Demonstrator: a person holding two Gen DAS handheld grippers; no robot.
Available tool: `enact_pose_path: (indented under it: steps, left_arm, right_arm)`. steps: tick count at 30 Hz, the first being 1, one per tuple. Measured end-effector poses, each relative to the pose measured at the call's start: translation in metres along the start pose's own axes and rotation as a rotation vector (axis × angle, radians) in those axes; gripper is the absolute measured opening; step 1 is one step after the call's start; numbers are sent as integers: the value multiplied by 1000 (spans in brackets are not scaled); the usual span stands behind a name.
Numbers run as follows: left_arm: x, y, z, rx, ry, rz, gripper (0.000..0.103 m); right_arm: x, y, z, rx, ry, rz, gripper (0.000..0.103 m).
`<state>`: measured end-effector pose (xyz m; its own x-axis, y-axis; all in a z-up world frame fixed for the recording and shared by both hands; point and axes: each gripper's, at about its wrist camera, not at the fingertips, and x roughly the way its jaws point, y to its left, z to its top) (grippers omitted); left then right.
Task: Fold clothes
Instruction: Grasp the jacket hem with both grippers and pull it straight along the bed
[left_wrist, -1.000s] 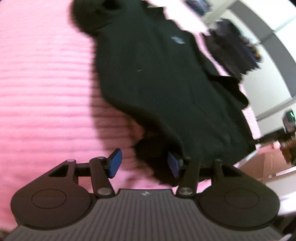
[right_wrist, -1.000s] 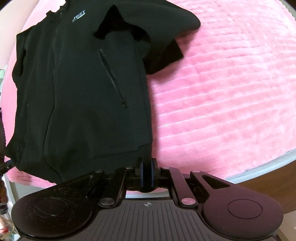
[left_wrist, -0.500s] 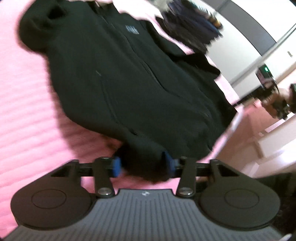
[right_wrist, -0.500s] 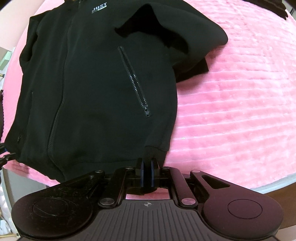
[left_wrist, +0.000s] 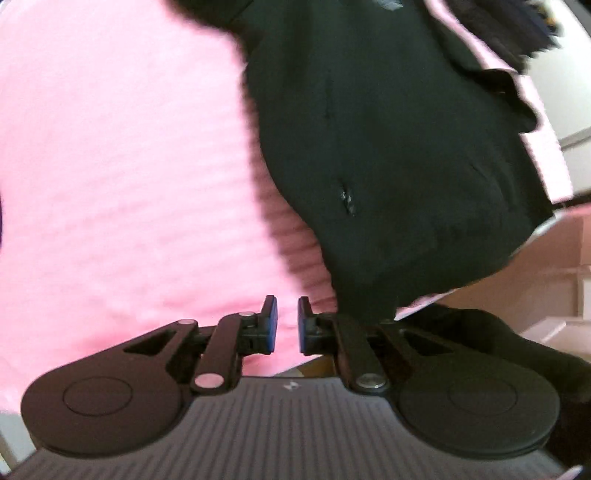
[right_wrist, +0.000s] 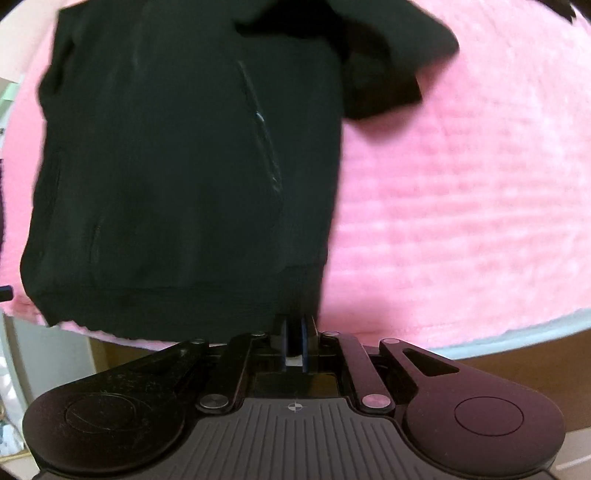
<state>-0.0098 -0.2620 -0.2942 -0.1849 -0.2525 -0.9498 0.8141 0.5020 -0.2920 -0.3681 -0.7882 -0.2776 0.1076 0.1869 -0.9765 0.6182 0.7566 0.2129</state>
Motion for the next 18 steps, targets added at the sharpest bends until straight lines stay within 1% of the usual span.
enact_pose_path:
  steps: [1, 2, 3, 4, 5, 6, 9, 11, 12, 13, 14, 15, 16, 17, 18]
  left_arm:
    - [5, 3, -3, -29, -10, -3, 14]
    - [5, 4, -6, -55, -41, -30, 20]
    - [8, 3, -7, -68, -61, -58, 33]
    - [15, 0, -8, -71, -63, -70, 49]
    - [21, -3, -8, -73, -66, -82, 54]
    - [28, -6, -8, -76, -69, -95, 58]
    - [47, -15, -8, -83, -76, -132, 58]
    - [60, -19, -8, -99, -62, -138, 54]
    - [66, -20, -8, -109, -51, -137, 43]
    - [70, -22, -8, -119, -46, -139, 18]
    - [70, -23, -9, -127, -51, -145, 8]
    - [68, -24, -10, -134, -55, -148, 7]
    - [62, -24, -11, -138, -57, -149, 6]
    - [53, -24, -13, -136, -55, -150, 6]
    - [42, -24, -15, -130, -51, -150, 6]
  right_arm:
    - [5, -4, -2, 4, -5, -21, 5]
    - [8, -7, -4, 11, -12, -40, 5]
    - [8, -12, -6, 26, -22, -41, 12]
    - [6, -17, -7, 48, -34, -28, 25]
    - [4, -21, -8, 67, -47, -25, 56]
    - [1, -23, -9, 73, -59, -33, 73]
    - [-2, -27, -10, 59, -92, -21, 73]
    - [-1, -28, -9, 61, -112, -4, 73]
    - [2, -28, -7, 64, -120, 8, 73]
    - [6, -29, -6, 68, -129, 20, 73]
    - [9, -29, -4, 72, -137, 32, 72]
    - [15, -28, -2, 64, -137, 41, 69]
    - [22, -25, 0, 44, -130, 48, 55]
    - [25, -25, 1, 40, -116, 58, 24]
    - [25, -26, 2, 50, -96, 72, 10]
